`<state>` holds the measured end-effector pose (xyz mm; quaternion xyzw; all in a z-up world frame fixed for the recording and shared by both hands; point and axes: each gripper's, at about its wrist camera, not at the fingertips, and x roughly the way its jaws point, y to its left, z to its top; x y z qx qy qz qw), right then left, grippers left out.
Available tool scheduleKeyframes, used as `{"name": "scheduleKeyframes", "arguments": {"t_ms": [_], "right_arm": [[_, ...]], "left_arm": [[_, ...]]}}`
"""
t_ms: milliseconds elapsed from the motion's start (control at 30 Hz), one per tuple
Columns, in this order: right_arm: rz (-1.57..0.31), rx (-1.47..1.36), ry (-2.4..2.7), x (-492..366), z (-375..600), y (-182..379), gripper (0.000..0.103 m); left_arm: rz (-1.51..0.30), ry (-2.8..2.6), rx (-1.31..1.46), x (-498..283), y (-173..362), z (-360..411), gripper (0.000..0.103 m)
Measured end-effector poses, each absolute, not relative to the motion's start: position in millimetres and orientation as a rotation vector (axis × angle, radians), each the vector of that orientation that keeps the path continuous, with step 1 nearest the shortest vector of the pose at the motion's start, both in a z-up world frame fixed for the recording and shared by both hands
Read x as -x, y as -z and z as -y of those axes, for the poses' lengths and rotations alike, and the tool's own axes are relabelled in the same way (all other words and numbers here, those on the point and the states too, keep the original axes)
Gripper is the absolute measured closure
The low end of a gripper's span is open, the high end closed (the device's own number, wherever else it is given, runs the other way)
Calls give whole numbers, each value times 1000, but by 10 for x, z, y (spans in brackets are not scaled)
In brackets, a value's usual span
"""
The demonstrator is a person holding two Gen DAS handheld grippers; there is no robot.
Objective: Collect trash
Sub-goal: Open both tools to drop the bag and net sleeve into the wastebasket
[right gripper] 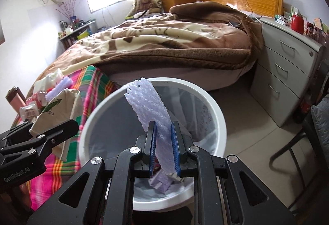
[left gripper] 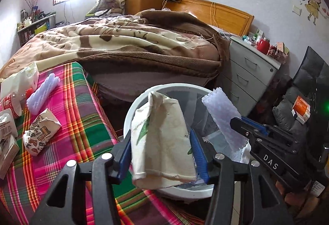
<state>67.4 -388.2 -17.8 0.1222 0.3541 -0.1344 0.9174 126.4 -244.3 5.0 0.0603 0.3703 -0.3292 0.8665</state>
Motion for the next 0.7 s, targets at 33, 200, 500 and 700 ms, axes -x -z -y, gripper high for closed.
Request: {"name": "scheduleKeyframes", "arguments": {"t_ms": [33, 200, 500, 700], "right_arm": [[-732, -251, 278, -676, 3895, 186, 87], [-746, -245, 288, -683, 3918, 202, 74], [-730, -228, 272, -696, 3846, 159, 52], [-712, -228, 249, -714, 3743, 113, 50]], "left_arm": [[-771, 689, -129, -1258, -48, 2451, 38], [-773, 698, -124, -1267, -50, 2472, 27], [-764, 691, -93, -1263, -106, 2311, 24], [-741, 664, -62, -1261, -175, 2106, 24]]}}
